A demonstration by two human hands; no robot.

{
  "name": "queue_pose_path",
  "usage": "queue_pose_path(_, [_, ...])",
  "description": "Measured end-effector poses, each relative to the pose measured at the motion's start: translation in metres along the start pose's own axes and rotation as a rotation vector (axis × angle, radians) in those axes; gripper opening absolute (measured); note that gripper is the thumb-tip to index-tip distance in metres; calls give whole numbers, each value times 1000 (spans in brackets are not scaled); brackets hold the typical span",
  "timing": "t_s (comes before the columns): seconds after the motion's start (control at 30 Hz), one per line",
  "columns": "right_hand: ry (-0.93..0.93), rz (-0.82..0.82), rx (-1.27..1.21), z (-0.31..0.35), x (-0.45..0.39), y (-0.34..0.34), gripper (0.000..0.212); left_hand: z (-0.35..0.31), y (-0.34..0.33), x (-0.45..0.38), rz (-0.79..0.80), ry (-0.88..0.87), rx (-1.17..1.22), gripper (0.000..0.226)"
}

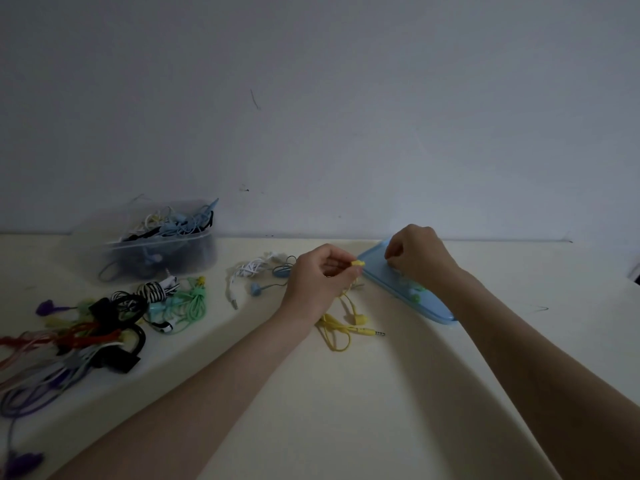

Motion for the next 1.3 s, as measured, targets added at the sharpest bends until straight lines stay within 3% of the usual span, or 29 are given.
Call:
queue_pose_path(0.07, [58,-62,-82,4,4,8,15,0,1,0,-11,8,15,18])
queue_pose_path(0.13, [117,-86,-321,13,15,15,8,0,3,0,-40,16,44,18])
queue_pose_path(0.2, [117,-2,-658,19,26,13,6,0,5,1,-59,33,78,18])
queue_pose_path(0.27, [98,70,-830,24,33,5,7,0,6,2,-63,42,97,16])
queue_pose_path(1.1, [-20,325,-1445,19,39,-21,9,-4,2,2,4,-9,124,18])
queue_pose_path(1.3, [-14,337,-1433,17,40,-21,8,-9,2,3,57,-51,59,19])
Point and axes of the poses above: each hand's wrist, its own x-axis away from the middle knuckle, its own y-axis out of the back of the hand, z = x × y, the point moved 7 cm from there along -x, towards the middle knuckle, and after that the axes turned 5 degrees about z, right-handed, at the moved point
